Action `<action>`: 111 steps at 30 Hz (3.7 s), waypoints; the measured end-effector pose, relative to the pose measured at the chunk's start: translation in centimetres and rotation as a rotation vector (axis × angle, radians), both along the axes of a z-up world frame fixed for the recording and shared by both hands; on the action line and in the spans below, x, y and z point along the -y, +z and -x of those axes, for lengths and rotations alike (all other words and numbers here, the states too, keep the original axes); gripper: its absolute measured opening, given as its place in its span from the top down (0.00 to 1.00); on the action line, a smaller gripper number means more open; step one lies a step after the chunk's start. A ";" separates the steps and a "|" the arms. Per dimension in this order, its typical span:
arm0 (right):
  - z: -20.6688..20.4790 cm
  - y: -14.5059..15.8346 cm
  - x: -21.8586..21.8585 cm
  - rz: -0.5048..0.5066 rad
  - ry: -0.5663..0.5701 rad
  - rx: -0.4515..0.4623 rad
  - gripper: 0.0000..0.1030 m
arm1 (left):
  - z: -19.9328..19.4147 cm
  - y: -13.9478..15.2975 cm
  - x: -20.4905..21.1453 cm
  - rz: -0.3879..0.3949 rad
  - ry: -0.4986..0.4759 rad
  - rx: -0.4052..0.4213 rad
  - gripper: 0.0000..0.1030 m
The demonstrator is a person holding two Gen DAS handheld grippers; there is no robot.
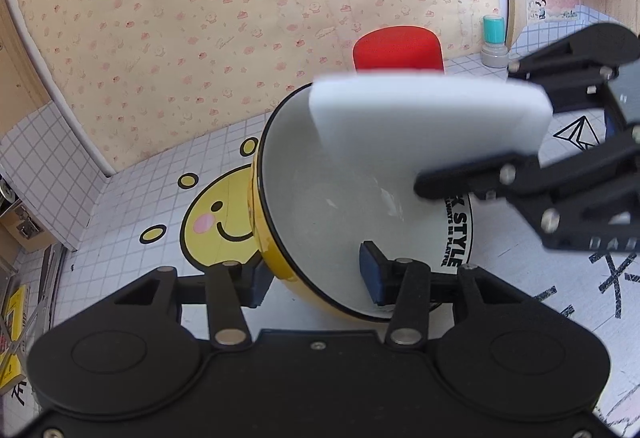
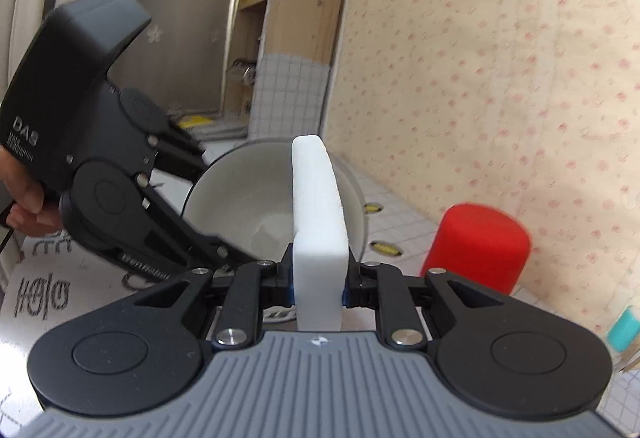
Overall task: Clean bowl
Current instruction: 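Tilt the bowl by its rim with left tool while right tool scrubs inside, then sweep the sponge around the bowl's inner wall toward the rim, right tool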
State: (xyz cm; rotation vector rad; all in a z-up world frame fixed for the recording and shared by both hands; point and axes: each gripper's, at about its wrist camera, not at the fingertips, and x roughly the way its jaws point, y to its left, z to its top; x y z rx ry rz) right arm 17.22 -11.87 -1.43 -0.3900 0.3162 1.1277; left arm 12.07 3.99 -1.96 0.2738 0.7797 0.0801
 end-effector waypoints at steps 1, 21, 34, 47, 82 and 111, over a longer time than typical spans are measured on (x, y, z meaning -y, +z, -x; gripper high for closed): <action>0.1 -0.2 -0.3 0.015 0.011 -0.010 0.80 | 0.0 0.0 0.0 -0.001 -0.001 0.000 0.52; 0.0 -0.2 0.3 0.011 0.027 -0.063 0.60 | -0.4 -0.4 -0.4 0.139 0.059 0.015 0.56; 0.5 0.5 0.8 -0.068 0.063 -0.019 0.80 | -0.1 0.0 -0.3 0.058 0.024 -0.013 0.56; 0.1 0.4 0.9 -0.052 0.055 -0.020 0.80 | 0.2 0.2 -0.2 0.030 0.013 -0.026 0.55; -0.6 -0.4 0.1 -0.033 -0.009 -0.131 0.79 | -0.2 -0.7 -0.8 0.178 0.103 0.038 0.56; 0.2 1.0 0.9 -0.113 -0.007 -0.018 0.79 | 0.8 -0.2 0.5 0.041 0.050 -0.009 0.56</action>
